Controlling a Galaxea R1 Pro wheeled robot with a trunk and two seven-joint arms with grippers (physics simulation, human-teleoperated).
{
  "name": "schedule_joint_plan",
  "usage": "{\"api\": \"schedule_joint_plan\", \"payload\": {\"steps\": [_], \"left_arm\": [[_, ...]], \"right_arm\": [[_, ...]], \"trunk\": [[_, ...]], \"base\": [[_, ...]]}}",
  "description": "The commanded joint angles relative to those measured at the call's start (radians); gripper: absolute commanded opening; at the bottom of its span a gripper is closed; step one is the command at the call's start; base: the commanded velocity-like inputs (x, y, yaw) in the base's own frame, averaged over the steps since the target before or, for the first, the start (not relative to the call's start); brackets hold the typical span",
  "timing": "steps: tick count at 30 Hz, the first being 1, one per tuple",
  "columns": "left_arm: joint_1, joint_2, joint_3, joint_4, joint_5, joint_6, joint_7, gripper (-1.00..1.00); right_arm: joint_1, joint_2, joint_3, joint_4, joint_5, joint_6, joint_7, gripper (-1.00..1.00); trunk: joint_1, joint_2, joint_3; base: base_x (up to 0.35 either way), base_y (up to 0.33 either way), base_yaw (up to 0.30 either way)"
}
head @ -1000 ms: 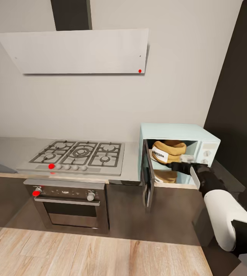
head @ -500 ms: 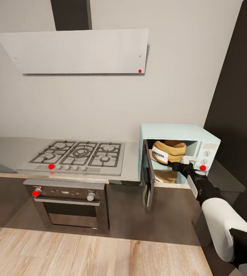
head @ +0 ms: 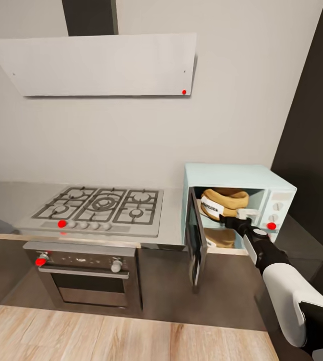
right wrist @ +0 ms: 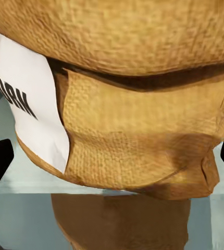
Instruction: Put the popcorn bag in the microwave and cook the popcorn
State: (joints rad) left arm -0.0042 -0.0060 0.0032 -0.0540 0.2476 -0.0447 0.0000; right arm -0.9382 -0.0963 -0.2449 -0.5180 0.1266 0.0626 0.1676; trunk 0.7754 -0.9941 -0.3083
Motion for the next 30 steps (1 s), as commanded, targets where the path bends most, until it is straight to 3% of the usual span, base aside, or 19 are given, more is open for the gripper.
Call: {"api": "schedule_joint_plan", "payload": {"steps": [1,8,22,30], "left_arm": [[0.0,0.0,0.0,0.0,0.006,-0.003,0.0,1.0],[0.0,0.0,0.0,0.0,0.006,-0.003,0.0,1.0],[0.0,0.0,0.0,0.0,0.006,-0.003,0.0,1.0],[0.0,0.0,0.002,0.0,0.008,-0.003,0.0,1.0]], "right_arm": [[-0.001,0.002,-0.008,-0.002,0.011,0.004,0.009,1.0],[-0.001,0.001,-0.008,0.016,0.01,-0.05,0.01,1.0],[-0.001,0.001,-0.008,0.026,0.011,-0.054,0.025,1.0],[-0.001,0.001,-0.008,0.026,0.011,-0.053,0.019,1.0]], "trunk": [[0.0,-0.001,-0.001],[0.0,-0.001,-0.001],[0.0,-0.001,-0.001],[0.0,-0.001,-0.001]], "base": [[0.157,0.0,0.0],[0.157,0.0,0.0],[0.152,0.0,0.0],[-0.078,0.0,0.0]]}}
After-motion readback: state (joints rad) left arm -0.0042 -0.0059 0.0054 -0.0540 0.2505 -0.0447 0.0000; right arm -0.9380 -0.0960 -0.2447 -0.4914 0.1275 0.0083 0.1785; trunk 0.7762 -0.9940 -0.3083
